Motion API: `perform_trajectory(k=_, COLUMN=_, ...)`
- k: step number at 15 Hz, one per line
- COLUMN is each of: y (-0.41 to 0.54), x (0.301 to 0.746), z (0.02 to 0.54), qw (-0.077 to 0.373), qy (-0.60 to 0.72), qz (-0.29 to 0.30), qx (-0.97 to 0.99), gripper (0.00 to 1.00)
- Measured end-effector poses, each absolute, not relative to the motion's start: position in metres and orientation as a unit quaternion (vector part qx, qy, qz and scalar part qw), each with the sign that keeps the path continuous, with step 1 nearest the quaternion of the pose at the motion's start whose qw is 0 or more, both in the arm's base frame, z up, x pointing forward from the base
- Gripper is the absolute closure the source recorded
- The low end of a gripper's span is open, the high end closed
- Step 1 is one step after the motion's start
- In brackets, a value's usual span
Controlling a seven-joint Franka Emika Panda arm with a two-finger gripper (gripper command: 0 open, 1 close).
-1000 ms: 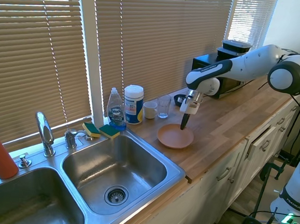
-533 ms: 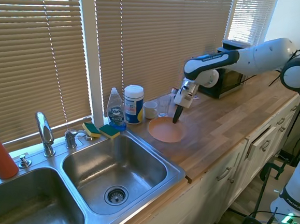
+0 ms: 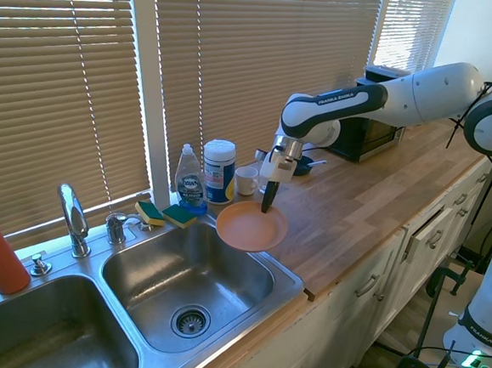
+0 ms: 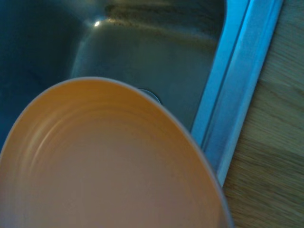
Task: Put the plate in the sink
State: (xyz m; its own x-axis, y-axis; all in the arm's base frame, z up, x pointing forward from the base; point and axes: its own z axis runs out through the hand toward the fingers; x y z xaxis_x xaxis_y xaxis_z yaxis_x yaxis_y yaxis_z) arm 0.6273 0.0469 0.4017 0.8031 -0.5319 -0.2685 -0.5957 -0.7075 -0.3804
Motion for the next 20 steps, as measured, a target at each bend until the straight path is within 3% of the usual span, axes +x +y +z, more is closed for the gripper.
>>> perform_trajectory(k=7, y=0.172, x=0.676, z=0.362, qw=0.211, qy=0.259, qz=0.057, qx=-0.941, gripper=1.00)
perform_trajectory(k=15, y=0.267, x=0.710, z=0.273, qw=0.142, qy=0.233, qz=0.070, qx=-0.959, gripper=1.00)
perform_trajectory(k=16, y=0.270, x=0.713, z=0.265, qw=0.136, qy=0.231, qz=0.078, qx=-0.960, gripper=0.00)
perform_trajectory(k=20, y=0.279, x=0.726, z=0.247, qw=0.125, qy=0.227, qz=0.101, qx=-0.961, gripper=0.00)
